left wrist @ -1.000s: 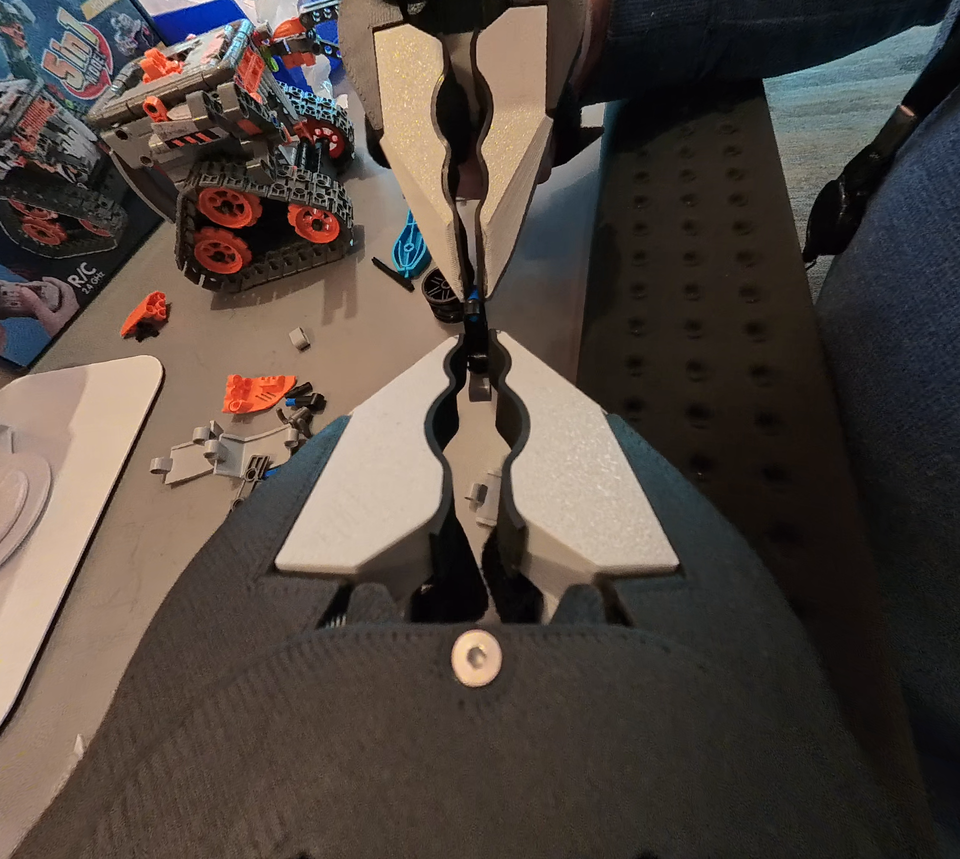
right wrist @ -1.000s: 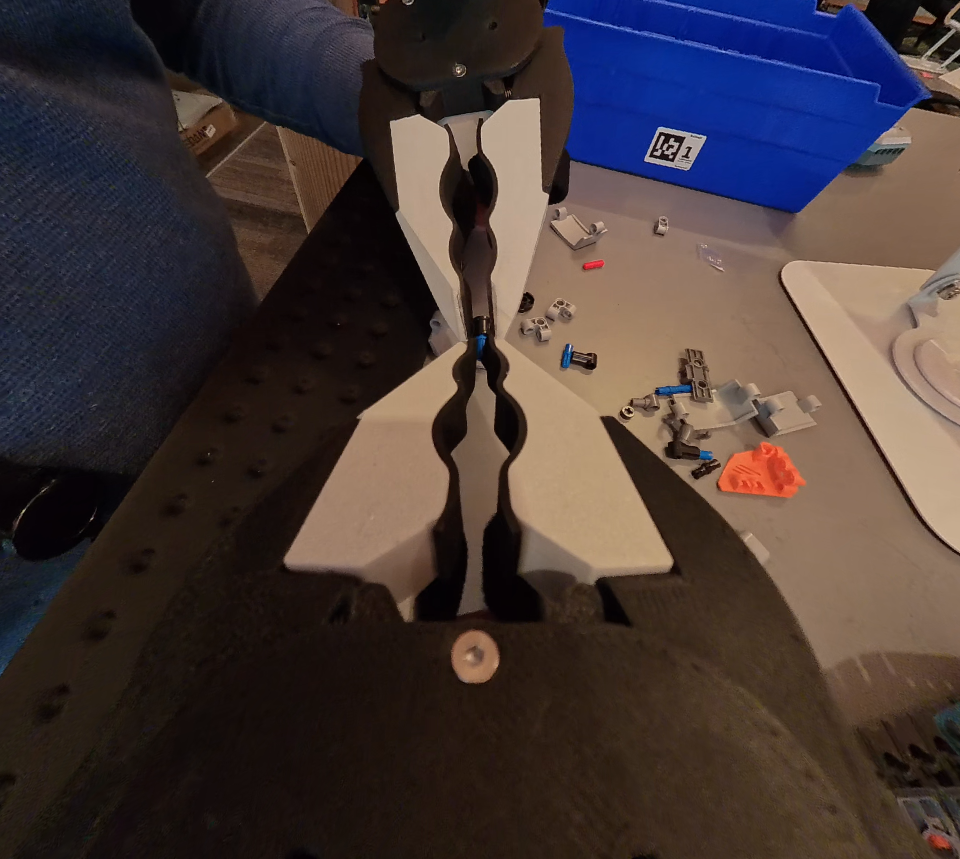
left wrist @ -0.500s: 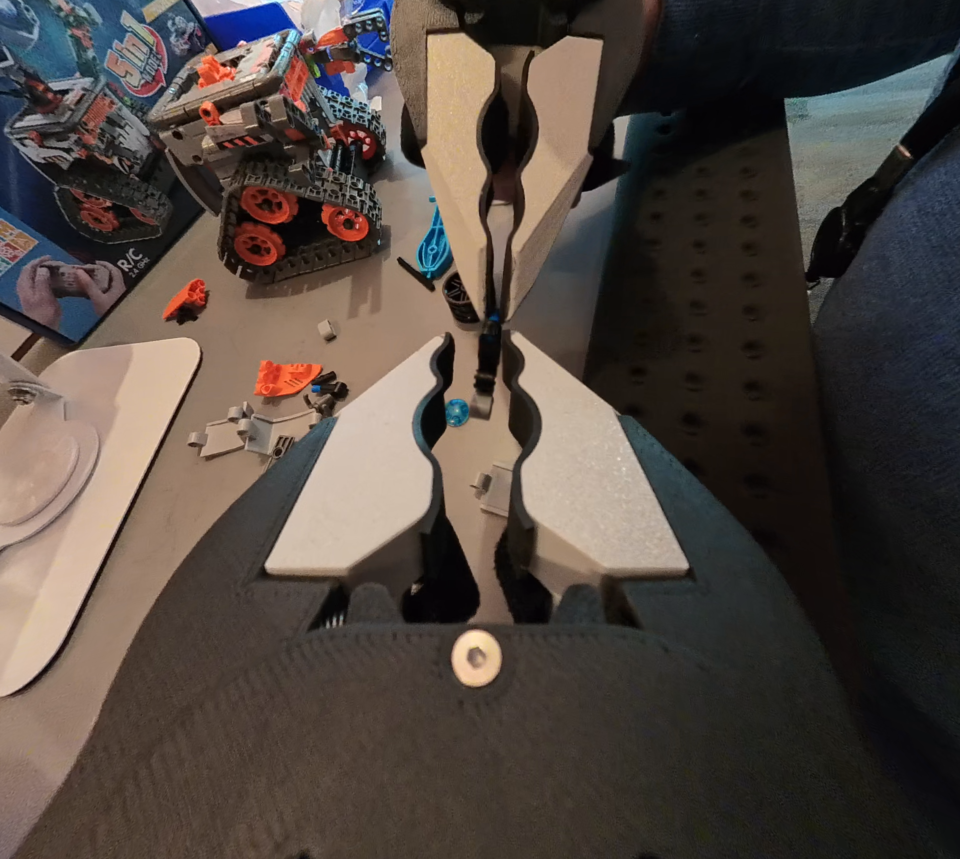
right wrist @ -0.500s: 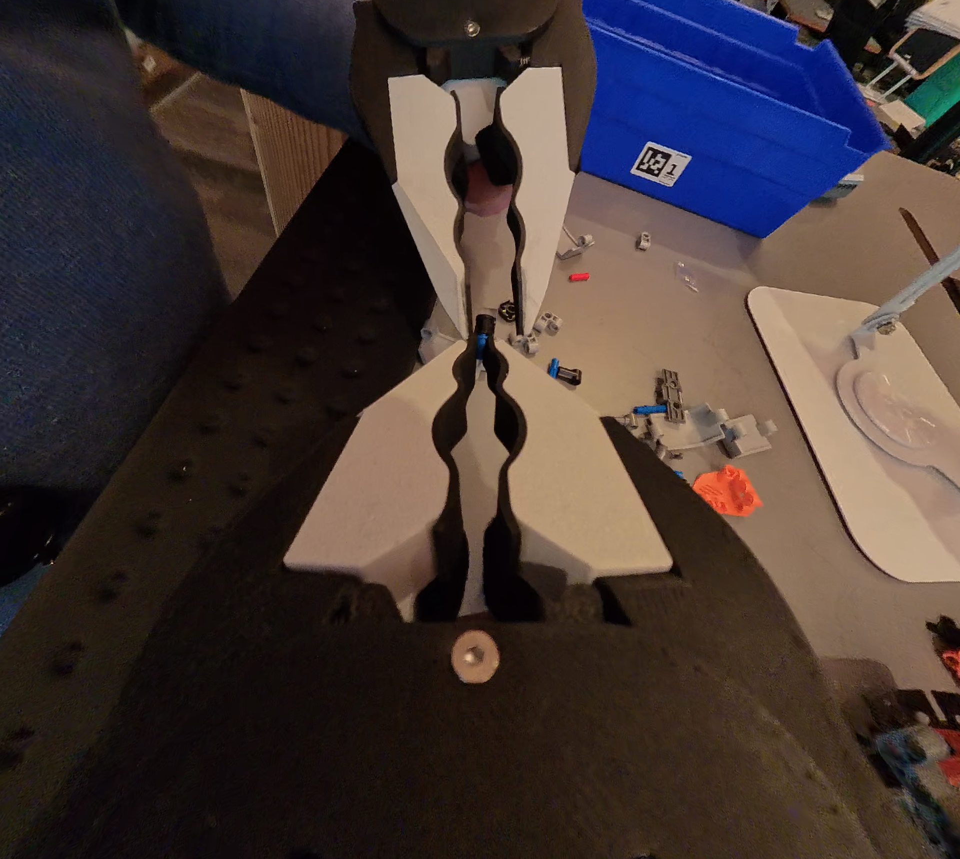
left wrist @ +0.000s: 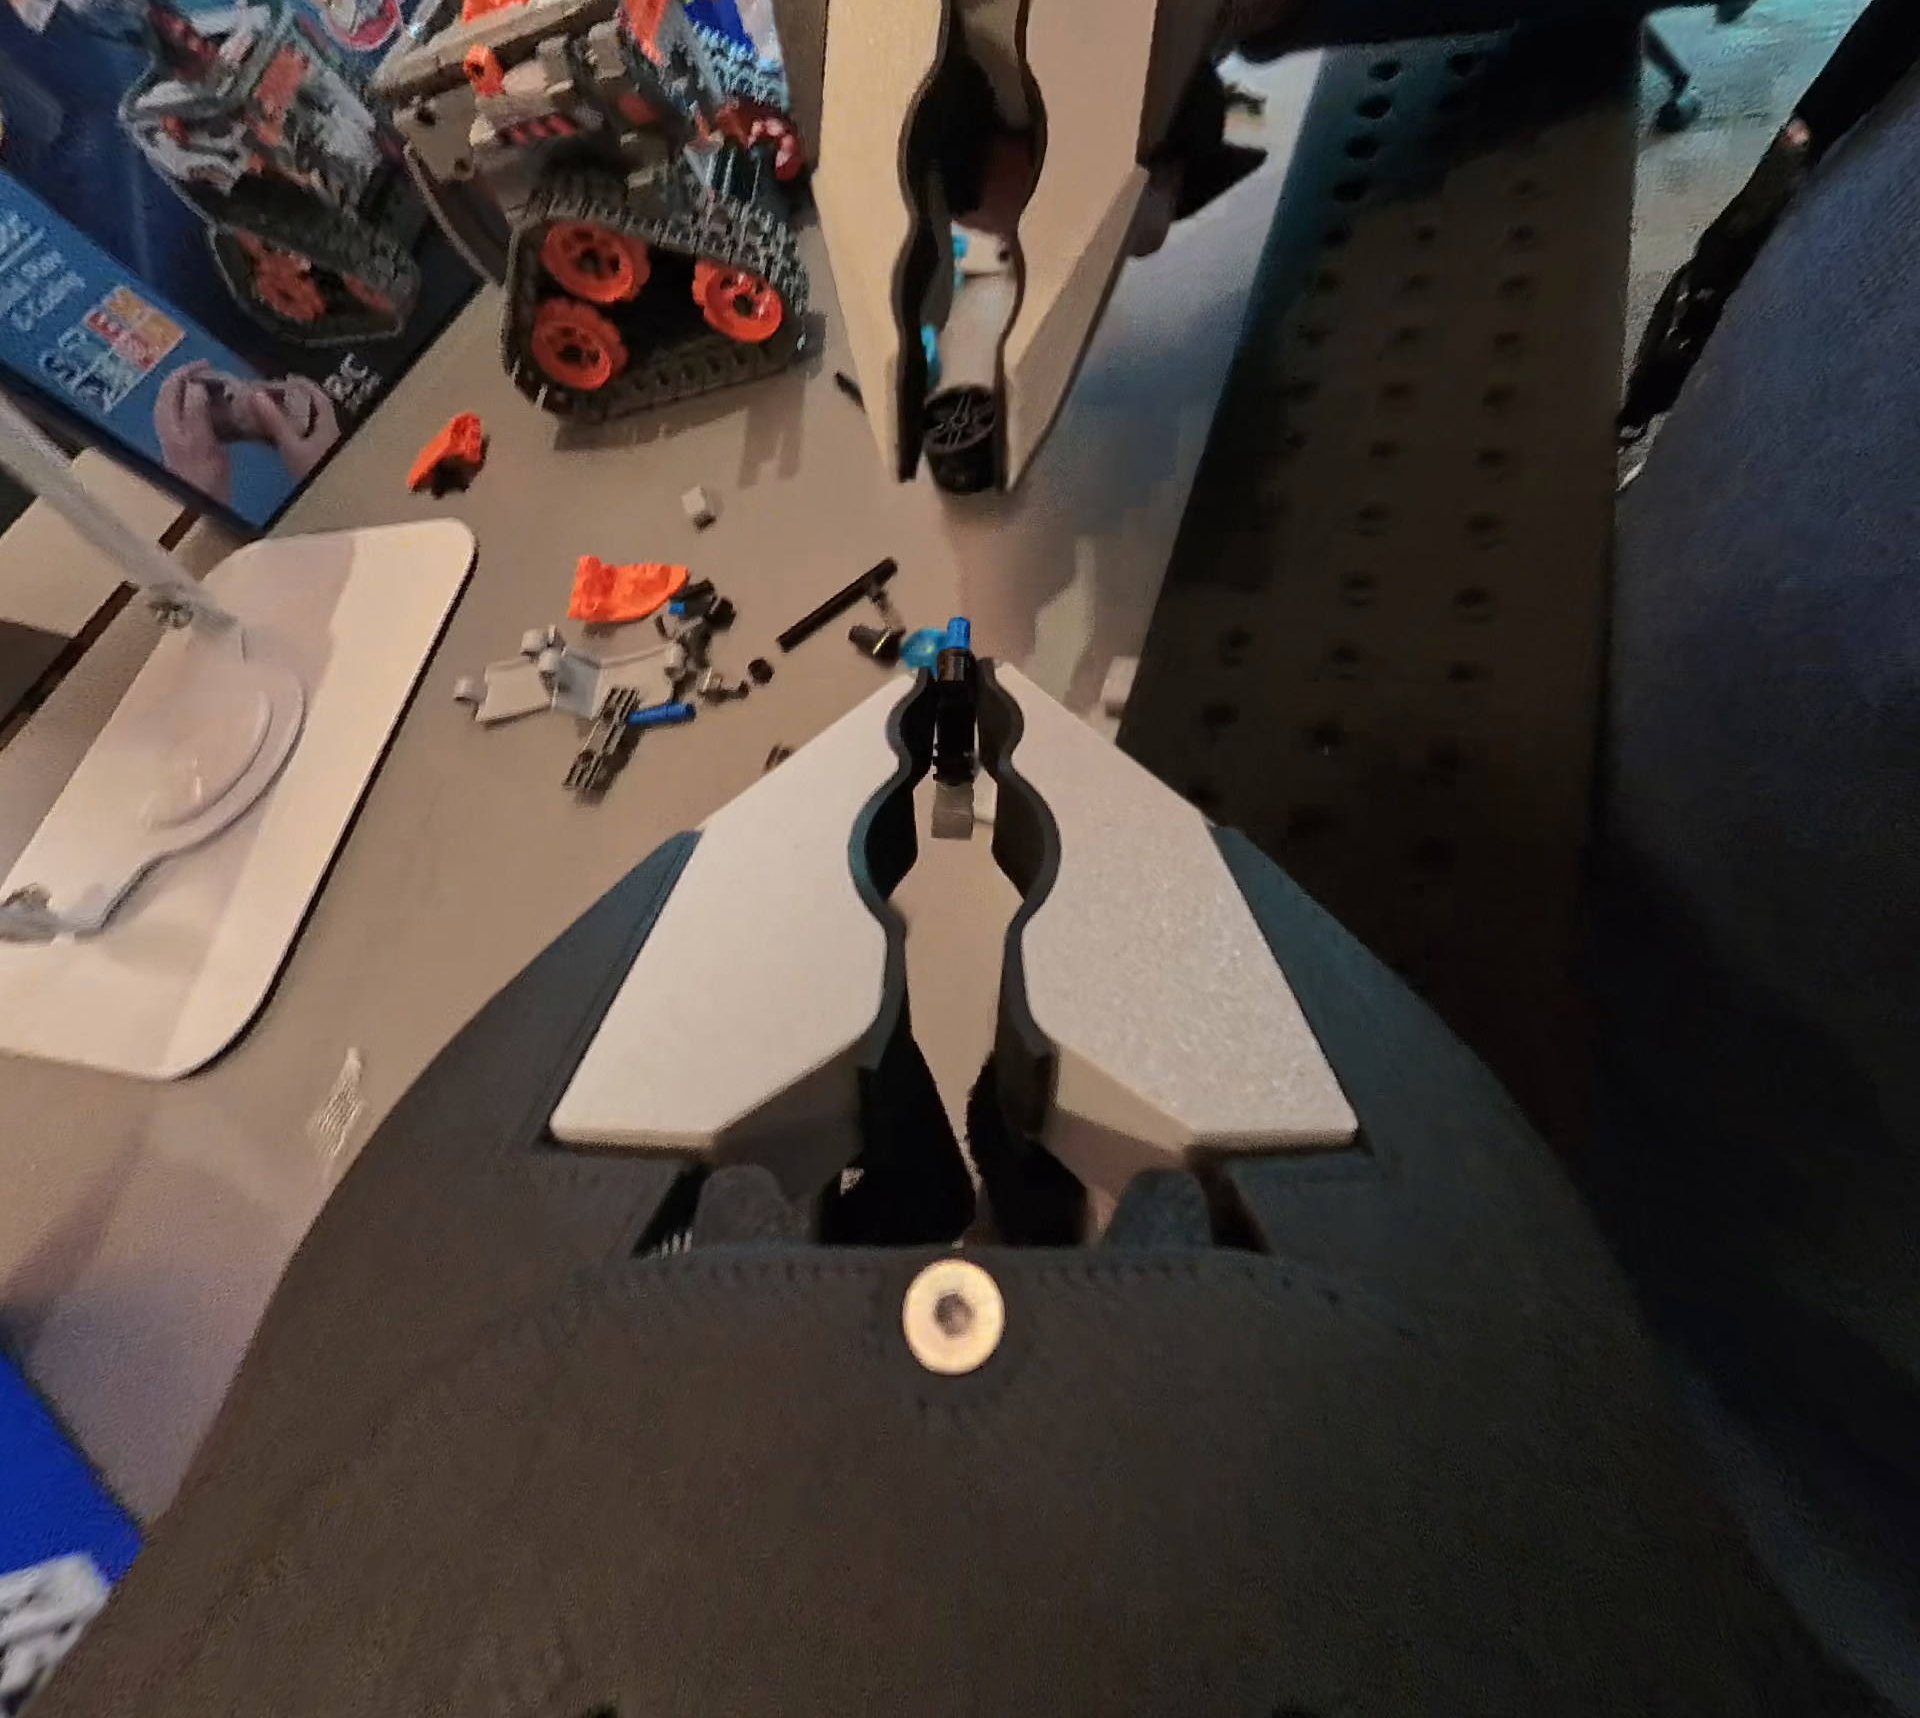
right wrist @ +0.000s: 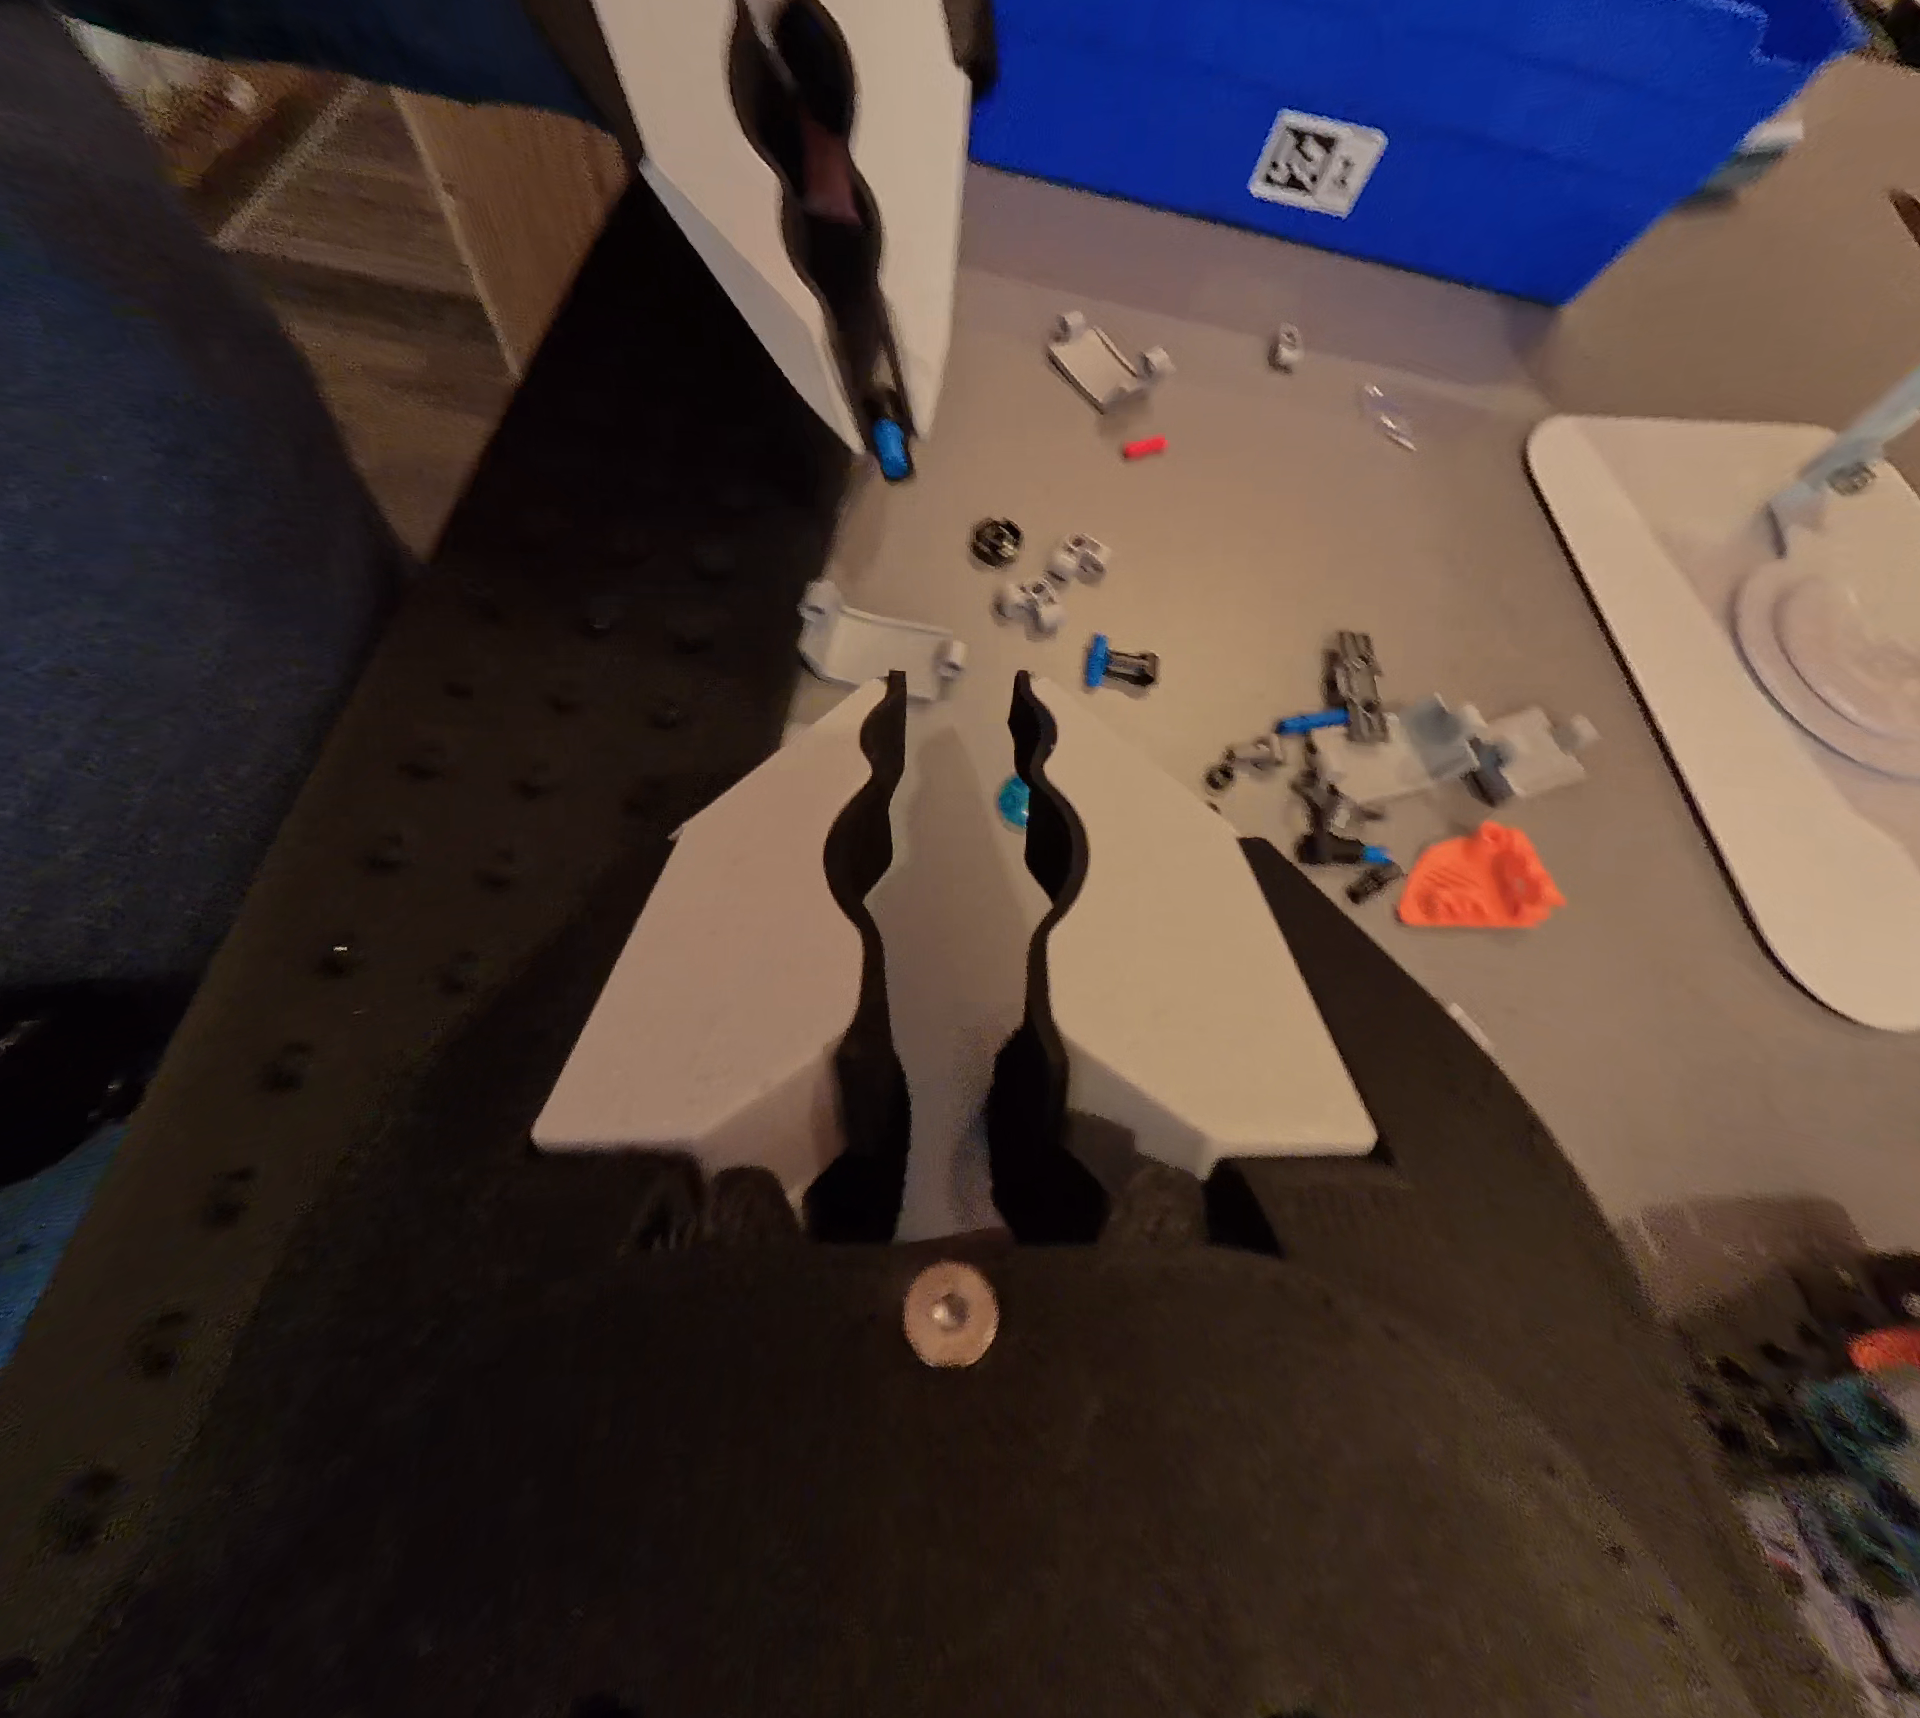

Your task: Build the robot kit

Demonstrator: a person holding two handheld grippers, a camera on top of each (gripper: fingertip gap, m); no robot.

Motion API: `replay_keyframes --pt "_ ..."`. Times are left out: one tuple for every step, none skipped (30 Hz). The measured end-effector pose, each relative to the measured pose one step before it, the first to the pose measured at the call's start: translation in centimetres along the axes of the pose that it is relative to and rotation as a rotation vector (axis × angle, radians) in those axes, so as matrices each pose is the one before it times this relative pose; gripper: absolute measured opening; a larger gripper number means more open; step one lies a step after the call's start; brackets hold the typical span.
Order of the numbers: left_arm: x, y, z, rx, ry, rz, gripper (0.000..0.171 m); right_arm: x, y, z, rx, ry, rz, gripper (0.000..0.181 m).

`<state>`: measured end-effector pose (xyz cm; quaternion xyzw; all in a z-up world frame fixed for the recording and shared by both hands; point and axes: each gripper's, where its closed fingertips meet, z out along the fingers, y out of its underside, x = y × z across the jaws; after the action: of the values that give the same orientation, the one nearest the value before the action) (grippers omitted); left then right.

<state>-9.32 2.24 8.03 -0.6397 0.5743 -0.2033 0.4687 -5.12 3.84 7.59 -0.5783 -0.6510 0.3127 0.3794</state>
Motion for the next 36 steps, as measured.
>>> replay_keyframes --pt "-0.432 0.448 -0.433 -0.01455 -0.0235 0.0002 0.005 0.621 0.352 0.065 -0.0327 0.0187 0.0036 0.020" --pt "-0.391 0.487 -0.390 -0.01571 -0.0167 -0.0057 0.005 0.562 0.211 0.046 -0.0239 0.0139 0.0069 0.022" --pt "-0.264 0.506 -0.311 -0.01539 -0.0055 -0.0121 0.005 0.484 0.102 0.047 -0.0148 0.0068 0.0151 0.021" --pt "-0.291 0.537 -0.271 -0.01652 -0.0087 -0.0074 0.005 0.420 0.154 0.051 -0.0180 0.0010 0.0116 0.024" --pt "-0.358 0.439 -0.273 -0.01037 -0.0179 0.0016 0.005 0.484 0.158 0.034 -0.0200 0.0100 -0.0051 0.029" --pt "-0.279 0.453 -0.227 -0.01269 -0.0106 -0.0061 0.005 0.525 0.078 0.066 -0.0168 0.0159 -0.0104 0.029" --pt "-0.204 0.424 -0.170 -0.01232 -0.0040 -0.0118 0.005 0.203 -0.116 0.219 -0.0086 -0.0038 -0.0013 0.028" --pt "-0.149 0.292 -0.141 -0.00404 -0.0028 -0.0077 0.005 -0.034 -0.293 0.407 -0.0009 -0.0189 0.0070 0.028" --pt "-0.178 0.281 -0.077 -0.00376 -0.0055 -0.0079 0.005 0.063 -0.397 0.561 0.0024 -0.0089 0.0030 0.028" --pt "-0.299 0.306 0.002 -0.00837 -0.0119 -0.0085 0.005 -0.081 -0.298 0.735 -0.0063 -0.0127 -0.0088 0.028" --pt "-0.183 0.216 0.041 -0.00609 -0.0070 -0.0027 0.005 -0.107 -0.094 0.873 -0.0204 -0.0125 -0.0122 0.028" --pt "-0.089 0.146 0.076 -0.00590 -0.0007 -0.0008 0.005 0.007 -0.026 0.915 -0.0279 -0.0073 -0.0078 0.030" --pt "-0.186 0.160 0.073 -0.00641 -0.0072 0.0017 0.005 -0.094 -0.255 0.849 -0.0134 -0.0135 -0.0102 0.031" --pt "-0.214 0.149 0.078 -0.00549 -0.0062 -0.0021 0.005 -0.014 -0.499 0.776 0.0050 -0.0100 -0.0058 0.030" --pt "-0.116 0.134 0.074 -0.00127 0.0003 -0.0059 0.006 0.013 -0.339 0.794 -0.0021 -0.0140 0.0039 0.031" --pt "-0.044 0.089 0.050 0.00186 0.0025 -0.0043 0.006 0.050 -0.080 0.777 -0.0165 -0.0154 0.0044 0.032" --pt "-0.026 0.023 0.014 0.00382 -0.0012 -0.0002 0.005 0.234 -0.005 0.719 -0.0173 -0.0022 0.0005 0.033" --pt "-0.016 0.033 -0.001 0.00250 -0.0011 -0.0018 0.005 0.154 -0.008 0.642 -0.0154 -0.0048 0.0020 0.033" --pt "0.006 0.082 0.007 0.00012 0.0014 -0.0029 0.006 -0.040 -0.043 0.533 -0.0120 -0.0136 0.0066 0.033" --pt "-0.020 0.088 -0.022 0.00064 -0.0012 -0.0005 0.006 0.016 -0.072 0.417 -0.0089 -0.0076 0.0095 0.032" --pt "-0.022 0.066 -0.045 0.00284 -0.0004 -0.0016 0.006 0.040 -0.040 0.324 -0.0071 -0.0051 0.0057 0.029" --pt "-0.024 0.011 -0.049 0.00522 0.0013 -0.0046 0.005 -0.038 0.061 0.259 -0.0115 -0.0073 0.0004 0.028" --pt "-0.059 -0.016 -0.051 0.00598 -0.0001 -0.0043 0.005 0.127 0.106 0.200 -0.0121 0.0062 -0.0024 0.026" --pt "-0.077 -0.030 -0.038 0.00461 -0.0016 -0.0030 0.006 0.169 0.153 0.198 -0.0127 0.0090 -0.0022 0.025" --pt "-0.048 -0.033 -0.022 0.00205 0.0004 -0.0019 0.005 -0.006 0.248 0.216 -0.0175 -0.0025 -0.0009 0.023" --pt "-0.033 -0.020 -0.025 0.00096 0.0003 0.0012 0.005 -0.021 0.218 0.187 -0.0132 -0.0009 -0.0032 0.020" --pt "-0.033 -0.038 -0.017 0.00186 -0.0002 0.0020 0.005 -0.004 0.163 0.156 -0.0080 0.0009 -0.0026 0.017" --pt "-0.011 -0.005 -0.004 0.00134 0.0026 -0.0011 0.005 -0.057 -0.042 0.054 0.0054 -0.0054 0.0069 0.016" --pt "0.005 0.014 0.022 0.00088 0.0026 -0.0009 0.005 0.007 -0.010 -0.009 0.0028 -0.0041 0.0061 0.016" --pt "-0.012 0.009 0.020 0.00188 0.0000 0.0005 0.005 0.035 0.020 -0.015 0.0006 -0.0001 0.0029 0.016" --pt "0.028 0.011 0.032 0.00150 0.0009 -0.0006 0.005 0.056 0.008 -0.008 0.0006 0.0032 -0.0006 0.016" --pt "0.042 0.017 0.045 -0.00020 0.0015 -0.0010 0.005 0.032 0.016 -0.018 0.0010 0.0036 -0.0007 0.015" --pt "0.013 -0.002 0.023 0.00049 -0.0005 0.0002 0.006 -0.019 0.023 -0.042 0.0024 0.0002 0.0023 0.014" --pt "0.044 -0.025 0.017 0.00199 0.0011 -0.0007 0.005 -0.051 -0.009 -0.066 0.0059 -0.0041 0.0065 0.014" --pt "0.032 -0.002 0.019 0.00026 0.0015 -0.0019 0.005 0.009 0.021 -0.117 0.0054 0.0001 0.0045 0.014" --pt "-0.014 0.005 0.011 -0.00017 -0.0013 0.0003 0.005 0.066 0.034 -0.180 0.0044 0.0057 -0.0012 0.014"
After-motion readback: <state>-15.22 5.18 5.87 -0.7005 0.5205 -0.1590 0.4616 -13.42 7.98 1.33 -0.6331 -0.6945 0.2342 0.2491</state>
